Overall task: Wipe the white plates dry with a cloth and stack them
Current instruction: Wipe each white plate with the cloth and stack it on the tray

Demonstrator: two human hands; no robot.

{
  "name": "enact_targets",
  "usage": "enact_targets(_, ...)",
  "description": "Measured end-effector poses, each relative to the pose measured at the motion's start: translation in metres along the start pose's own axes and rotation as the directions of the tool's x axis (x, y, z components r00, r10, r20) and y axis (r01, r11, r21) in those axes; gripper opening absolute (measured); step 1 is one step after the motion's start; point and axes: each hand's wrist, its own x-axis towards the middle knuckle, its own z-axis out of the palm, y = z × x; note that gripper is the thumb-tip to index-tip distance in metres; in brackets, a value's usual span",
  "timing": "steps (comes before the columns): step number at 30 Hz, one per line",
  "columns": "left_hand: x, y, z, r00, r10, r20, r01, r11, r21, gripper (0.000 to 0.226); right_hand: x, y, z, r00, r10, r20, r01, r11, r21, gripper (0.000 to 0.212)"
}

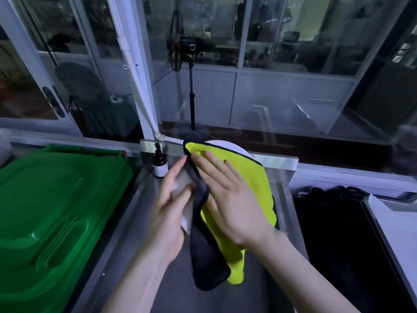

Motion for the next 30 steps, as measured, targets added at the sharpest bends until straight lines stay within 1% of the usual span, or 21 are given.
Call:
enact_targets(2, -0.002, 0.000, 0.000, 1.000, -0.010, -0.002, 0.010, 0.999, 0.033, 0.049, 0.010, 0.009, -0.005, 0.997, 0.071, -0.012, -0.071, 0.997, -0.027, 0.054)
enact_targets(4, -0.004, 0.000, -0.002, 0.999, -0.028, -0.031, 0.031, 0.996, 0.087, 0.047, 0.020, 0.025, -0.010, 0.976, 0.216, -0.034, -0.217, 0.975, -0.046, 0.054)
enact_targets(5, -0.005, 0.000, -0.004, 0.998, -0.026, -0.053, 0.031, 0.995, 0.099, 0.047, 0.021, 0.033, -0.011, 0.956, 0.291, -0.041, -0.292, 0.957, -0.004, 0.051)
enact_targets(6, -0.006, 0.000, -0.006, 0.997, -0.018, -0.080, 0.026, 0.995, 0.101, 0.046, 0.018, 0.039, -0.011, 0.937, 0.346, -0.048, -0.342, 0.937, 0.073, 0.048)
enact_targets(8, -0.007, 0.000, -0.012, 0.989, 0.008, -0.145, 0.005, 0.996, 0.089, 0.044, 0.002, 0.043, -0.009, 0.916, 0.391, -0.088, -0.359, 0.899, 0.251, 0.047)
enact_targets(10, -0.004, 0.001, -0.019, 0.983, 0.017, -0.183, -0.006, 0.998, 0.059, 0.042, -0.023, 0.036, -0.004, 0.909, 0.396, -0.128, -0.336, 0.880, 0.335, 0.050)
enact_targets(11, -0.002, 0.001, -0.021, 0.981, 0.013, -0.191, -0.004, 0.999, 0.049, 0.042, -0.035, 0.029, 0.001, 0.920, 0.367, -0.142, -0.306, 0.894, 0.327, 0.052)
enact_targets(13, 0.000, -0.001, -0.019, 0.982, 0.007, -0.188, 0.006, 0.998, 0.065, 0.041, -0.052, 0.013, 0.011, 0.967, 0.213, -0.137, -0.182, 0.960, 0.212, 0.056)
enact_targets(15, 0.000, -0.007, -0.013, 0.988, 0.012, -0.153, 0.001, 0.997, 0.083, 0.040, -0.050, -0.003, 0.017, 0.994, 0.090, -0.068, -0.081, 0.989, 0.128, 0.060)
enact_targets(17, 0.001, -0.010, -0.006, 0.993, 0.014, -0.119, -0.013, 1.000, 0.004, 0.040, -0.040, -0.016, 0.019, 0.998, 0.046, -0.040, -0.042, 0.996, 0.079, 0.058)
enact_targets(18, 0.003, -0.010, -0.005, 0.992, 0.002, -0.125, -0.009, 0.999, -0.051, 0.042, -0.036, -0.021, 0.019, 0.998, 0.020, -0.056, -0.018, 0.999, 0.043, 0.056)
enact_targets(20, 0.007, -0.005, -0.010, 0.985, -0.025, -0.168, 0.004, 0.992, -0.124, 0.042, -0.041, -0.025, 0.023, 0.994, -0.077, -0.076, 0.074, 0.996, -0.039, 0.051)
enact_targets(22, 0.011, 0.000, -0.017, 0.980, -0.039, -0.197, 0.012, 0.991, -0.135, 0.039, -0.058, -0.021, 0.031, 0.981, -0.177, -0.076, 0.169, 0.980, -0.102, 0.049)
enact_targets(23, 0.012, 0.002, -0.019, 0.980, -0.033, -0.197, 0.008, 0.992, -0.124, 0.040, -0.066, -0.016, 0.033, 0.977, -0.196, -0.088, 0.186, 0.976, -0.115, 0.051)
enact_targets(24, 0.012, 0.003, -0.020, 0.980, -0.027, -0.197, 0.005, 0.994, -0.112, 0.042, -0.072, -0.010, 0.034, 0.978, -0.177, -0.113, 0.165, 0.981, -0.104, 0.054)
enact_targets(25, 0.011, 0.003, -0.021, 0.980, -0.026, -0.198, 0.006, 0.995, -0.104, 0.043, -0.075, -0.003, 0.033, 0.981, -0.120, -0.151, 0.111, 0.992, -0.064, 0.058)
enact_targets(27, 0.008, 0.004, -0.022, 0.980, -0.028, -0.198, 0.013, 0.997, -0.077, 0.043, -0.074, 0.012, 0.027, 0.969, 0.072, -0.236, -0.047, 0.993, 0.110, 0.058)
enact_targets(28, 0.006, 0.004, -0.021, 0.982, -0.030, -0.187, 0.019, 0.998, -0.059, 0.042, -0.069, 0.018, 0.022, 0.948, 0.188, -0.258, -0.129, 0.965, 0.228, 0.055)
enact_targets(29, 0.004, 0.003, -0.021, 0.985, -0.032, -0.169, 0.026, 0.999, -0.037, 0.041, -0.062, 0.024, 0.015, 0.923, 0.292, -0.249, -0.198, 0.918, 0.343, 0.052)
enact_targets(30, 0.002, 0.002, -0.021, 0.988, -0.039, -0.152, 0.037, 0.999, -0.016, 0.041, -0.054, 0.029, 0.009, 0.905, 0.365, -0.219, -0.245, 0.867, 0.433, 0.050)
